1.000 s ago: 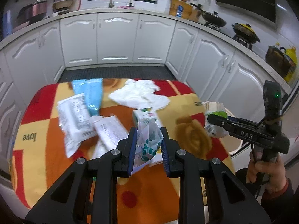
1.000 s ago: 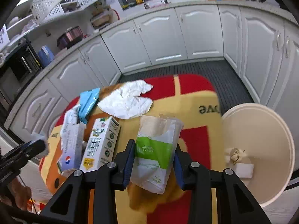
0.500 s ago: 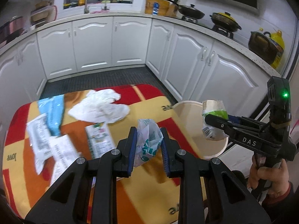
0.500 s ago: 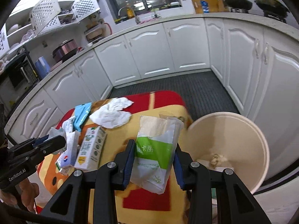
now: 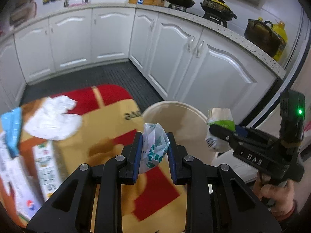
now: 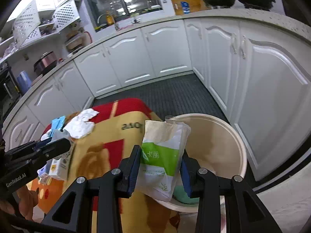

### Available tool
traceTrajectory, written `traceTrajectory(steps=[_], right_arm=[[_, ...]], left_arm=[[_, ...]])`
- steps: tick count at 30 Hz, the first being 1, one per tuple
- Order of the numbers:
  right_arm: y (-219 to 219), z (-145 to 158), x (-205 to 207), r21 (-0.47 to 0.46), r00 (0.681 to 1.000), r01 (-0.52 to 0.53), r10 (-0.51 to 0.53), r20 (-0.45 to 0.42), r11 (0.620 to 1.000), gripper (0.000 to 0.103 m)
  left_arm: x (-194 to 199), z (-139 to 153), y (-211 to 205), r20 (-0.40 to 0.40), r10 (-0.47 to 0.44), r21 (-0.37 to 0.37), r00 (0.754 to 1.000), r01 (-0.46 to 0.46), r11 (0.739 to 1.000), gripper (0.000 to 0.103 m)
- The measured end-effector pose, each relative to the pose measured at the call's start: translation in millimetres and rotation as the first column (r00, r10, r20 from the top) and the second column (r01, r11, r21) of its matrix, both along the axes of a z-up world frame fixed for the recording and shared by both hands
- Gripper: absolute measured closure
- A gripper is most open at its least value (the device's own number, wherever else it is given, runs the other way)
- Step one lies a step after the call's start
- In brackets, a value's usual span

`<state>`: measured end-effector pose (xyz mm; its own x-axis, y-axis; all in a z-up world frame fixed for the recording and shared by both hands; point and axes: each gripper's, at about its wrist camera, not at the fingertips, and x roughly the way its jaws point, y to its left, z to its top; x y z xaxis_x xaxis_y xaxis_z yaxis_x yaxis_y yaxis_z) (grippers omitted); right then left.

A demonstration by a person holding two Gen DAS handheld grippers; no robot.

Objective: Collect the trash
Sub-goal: 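Drop the tissue and paper bag into the bucket with both grippers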

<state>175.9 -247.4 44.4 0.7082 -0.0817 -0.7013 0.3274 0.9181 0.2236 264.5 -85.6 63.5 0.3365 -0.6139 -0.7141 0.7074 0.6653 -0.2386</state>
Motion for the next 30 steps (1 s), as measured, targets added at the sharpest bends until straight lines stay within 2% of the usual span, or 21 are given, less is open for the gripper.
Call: traceTrajectory(steps=[5,12,14,15,16,17,19,26,30], right_arm=[[-20.2,-11.9,-7.0,0.001,0.999,0.039,-0.039,-0.02,0.999,0.067],[-41.6,-33.2,-4.4,0.031,0.996,0.075,-0.074,-0.057,0.997,0.067],[-45.8,-37.6,-2.5,0.034,0.994,0.085,-0.083,-0.067,0.996,0.067],[-47.9,-40.4,-0.8,0.032,0.993,0.092,-0.089,-0.073,0.995,0.066],[-49.3,-42.2,0.0,0.03,0.993,0.095,-0.092,-0.076,0.995,0.066],[-50.7,-45.1,2.2,0.027,0.992,0.095,-0.092,-0.083,0.995,0.066],[-51.9,-48.8,4.0,0.023,0.99,0.104,-0.101,-0.095,0.994,0.053],[-54.4,-53.0,-0.8,0.019,0.988,0.116,-0.113,-0.106,0.993,0.053],[-52.1,-51.9,-3.6,0.036,0.989,0.114,-0.11,-0.104,0.993,0.052]], left_arm=[[7.5,-14.7,-28.8,-0.066,-0.025,-0.015,0.997,0.024,1.0,0.081],[12.6,-34.1,-57.2,-0.121,-0.029,-0.034,0.992,0.025,0.999,0.079],[15.6,-40.1,-61.3,-0.15,-0.033,-0.051,0.988,0.025,0.998,0.067],[16.6,-42.5,-62.0,-0.161,-0.033,-0.059,0.986,0.024,0.998,0.055],[17.3,-44.7,-62.6,-0.17,-0.032,-0.067,0.985,0.02,0.998,0.047],[17.6,-46.5,-63.4,-0.175,-0.026,-0.066,0.984,0.014,0.998,0.046],[16.3,-47.6,-64.8,-0.165,-0.019,-0.049,0.986,0.011,0.999,0.046],[16.8,-47.1,-56.8,-0.154,0.003,-0.033,0.988,-0.008,0.999,0.046],[13.3,-43.3,-48.3,-0.122,0.029,-0.011,0.992,-0.031,0.999,0.046]])
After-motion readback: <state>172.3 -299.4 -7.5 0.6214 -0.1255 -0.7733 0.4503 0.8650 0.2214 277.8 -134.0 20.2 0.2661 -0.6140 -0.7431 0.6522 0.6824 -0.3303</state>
